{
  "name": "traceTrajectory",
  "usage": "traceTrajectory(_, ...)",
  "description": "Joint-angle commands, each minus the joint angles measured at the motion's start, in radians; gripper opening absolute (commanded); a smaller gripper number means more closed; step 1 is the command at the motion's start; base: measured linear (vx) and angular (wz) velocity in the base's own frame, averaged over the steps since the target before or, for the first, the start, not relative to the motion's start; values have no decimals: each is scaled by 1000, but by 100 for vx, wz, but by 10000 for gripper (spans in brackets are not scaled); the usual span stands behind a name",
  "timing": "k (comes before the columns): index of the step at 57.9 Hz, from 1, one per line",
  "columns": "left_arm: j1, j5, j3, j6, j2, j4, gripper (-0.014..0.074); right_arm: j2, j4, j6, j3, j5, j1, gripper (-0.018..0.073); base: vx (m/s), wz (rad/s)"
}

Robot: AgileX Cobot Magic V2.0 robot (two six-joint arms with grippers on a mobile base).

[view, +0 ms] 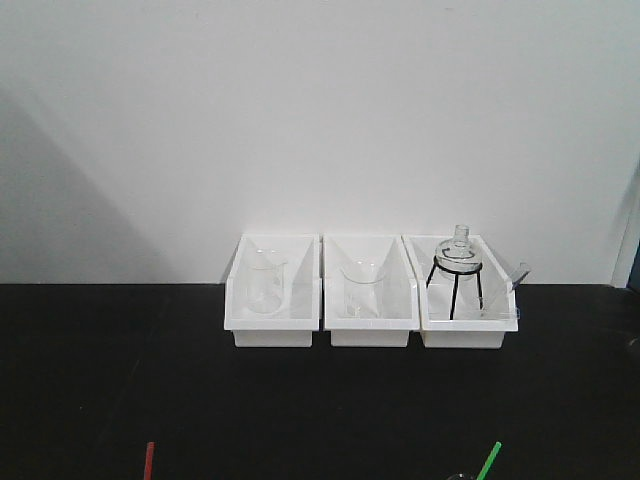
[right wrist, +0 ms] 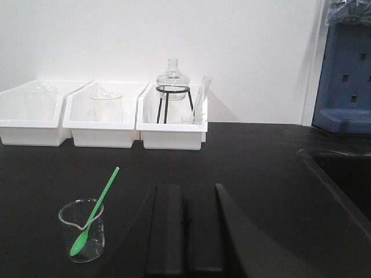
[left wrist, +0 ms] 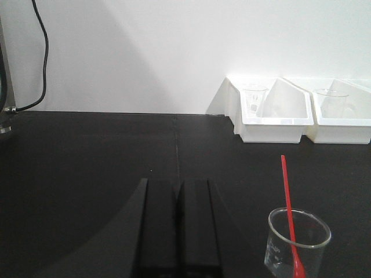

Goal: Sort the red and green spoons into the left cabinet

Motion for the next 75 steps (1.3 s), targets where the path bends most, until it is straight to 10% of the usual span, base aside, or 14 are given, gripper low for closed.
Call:
traceTrajectory(1, -2, -81, -2, -8, -20, -2, 2, -13, -1, -11, 11, -79, -3, -6, 0, 0)
traceTrajectory(75, -2, -91, -2, -8, -20, -2, 2, -13, -1, -11, 11, -114, -3, -6, 0, 0)
